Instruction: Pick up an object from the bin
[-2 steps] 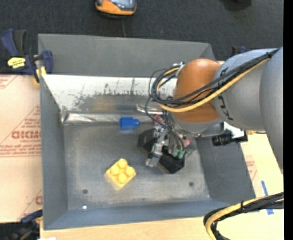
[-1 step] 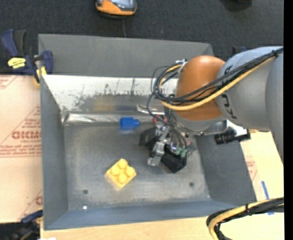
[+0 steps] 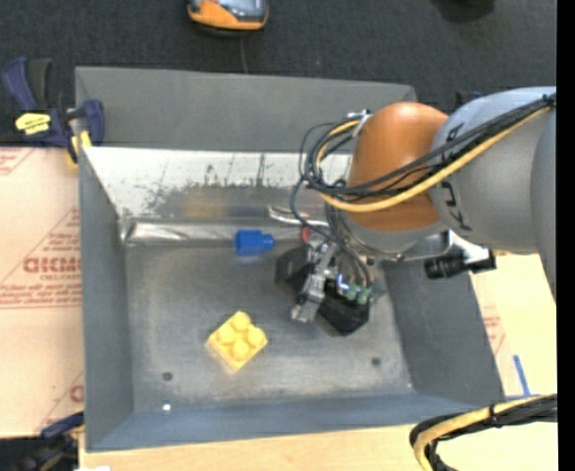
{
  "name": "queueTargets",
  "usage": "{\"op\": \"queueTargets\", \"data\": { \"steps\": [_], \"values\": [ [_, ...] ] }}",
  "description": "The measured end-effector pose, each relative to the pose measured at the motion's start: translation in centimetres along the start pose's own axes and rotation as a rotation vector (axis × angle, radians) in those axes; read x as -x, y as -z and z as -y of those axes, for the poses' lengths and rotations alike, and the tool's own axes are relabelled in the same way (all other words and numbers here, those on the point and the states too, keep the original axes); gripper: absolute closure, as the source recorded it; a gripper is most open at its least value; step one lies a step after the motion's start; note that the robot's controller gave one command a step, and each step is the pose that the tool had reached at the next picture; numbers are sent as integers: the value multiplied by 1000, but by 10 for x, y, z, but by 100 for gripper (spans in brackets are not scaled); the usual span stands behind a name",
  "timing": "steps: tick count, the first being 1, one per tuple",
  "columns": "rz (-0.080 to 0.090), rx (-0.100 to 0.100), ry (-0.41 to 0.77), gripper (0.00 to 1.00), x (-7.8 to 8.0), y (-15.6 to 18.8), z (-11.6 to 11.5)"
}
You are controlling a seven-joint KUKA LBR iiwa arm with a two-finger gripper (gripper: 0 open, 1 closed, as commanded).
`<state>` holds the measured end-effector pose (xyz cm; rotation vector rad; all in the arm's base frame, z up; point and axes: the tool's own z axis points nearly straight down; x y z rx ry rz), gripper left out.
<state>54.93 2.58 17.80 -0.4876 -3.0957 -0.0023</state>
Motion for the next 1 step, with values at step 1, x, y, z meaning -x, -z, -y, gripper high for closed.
{"op": "queueTargets", "data": {
  "steps": [1],
  "values": [
    [-9, -3, 4, 100, -2, 28, 1]
  ]
}}
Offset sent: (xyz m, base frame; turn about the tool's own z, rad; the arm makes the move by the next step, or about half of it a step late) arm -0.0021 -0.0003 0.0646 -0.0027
